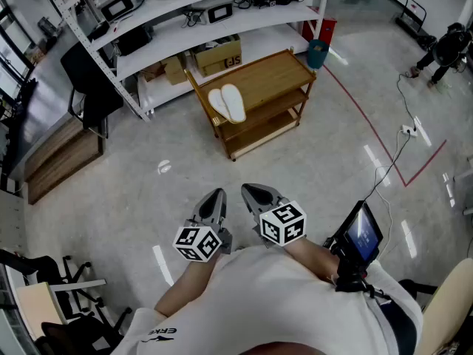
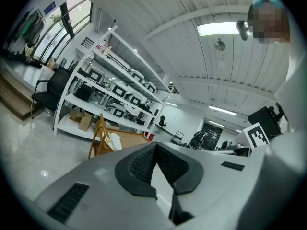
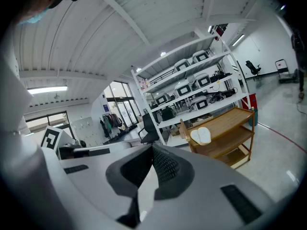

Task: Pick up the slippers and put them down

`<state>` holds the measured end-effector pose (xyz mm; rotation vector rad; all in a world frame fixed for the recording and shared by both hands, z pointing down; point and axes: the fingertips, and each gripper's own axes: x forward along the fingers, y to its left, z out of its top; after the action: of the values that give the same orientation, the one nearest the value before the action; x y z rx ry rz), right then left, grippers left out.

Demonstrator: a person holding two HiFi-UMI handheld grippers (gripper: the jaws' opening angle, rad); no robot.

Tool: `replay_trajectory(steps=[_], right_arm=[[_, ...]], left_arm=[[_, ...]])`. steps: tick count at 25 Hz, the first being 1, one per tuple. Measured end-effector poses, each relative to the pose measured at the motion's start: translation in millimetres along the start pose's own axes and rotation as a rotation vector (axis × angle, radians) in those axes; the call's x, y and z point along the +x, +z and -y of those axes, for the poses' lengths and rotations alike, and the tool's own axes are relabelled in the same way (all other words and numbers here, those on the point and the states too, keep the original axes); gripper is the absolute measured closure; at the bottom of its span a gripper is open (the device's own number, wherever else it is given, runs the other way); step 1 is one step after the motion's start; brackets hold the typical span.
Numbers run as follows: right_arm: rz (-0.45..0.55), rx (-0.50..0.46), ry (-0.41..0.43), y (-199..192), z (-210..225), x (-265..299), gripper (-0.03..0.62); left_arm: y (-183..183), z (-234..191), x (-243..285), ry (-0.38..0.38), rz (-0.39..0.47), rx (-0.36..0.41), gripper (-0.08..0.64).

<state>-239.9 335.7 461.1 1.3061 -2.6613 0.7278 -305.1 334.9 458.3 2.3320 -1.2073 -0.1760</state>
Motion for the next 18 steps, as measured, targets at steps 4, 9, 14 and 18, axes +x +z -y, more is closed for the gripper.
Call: replay_trajectory(steps=[4, 9, 14, 18], right_arm=[[-0.001, -0.009, 0.004, 2.5, 0.9, 3.9, 0.592], [-0.014, -0.020, 0.012, 0.5, -3.1, 5.3, 0.594], [-0.002, 0.000, 0.034, -0.8, -4.3, 4.7, 0.594], [0.002, 0.011, 0.040, -2.6, -4.4, 5.4, 0.594]], left_arm=[[2.5, -1.4, 3.5, 0.002, 0.006, -0.004, 0.555], [2.3, -2.6, 1.8, 0.007, 0.001, -0.011, 0.555], [-2.4, -3.2, 1.4, 0.011, -0.009, -0.017, 0.555], [-5.0, -4.7, 1.1, 0.015, -0.014, -0.019, 0.555]])
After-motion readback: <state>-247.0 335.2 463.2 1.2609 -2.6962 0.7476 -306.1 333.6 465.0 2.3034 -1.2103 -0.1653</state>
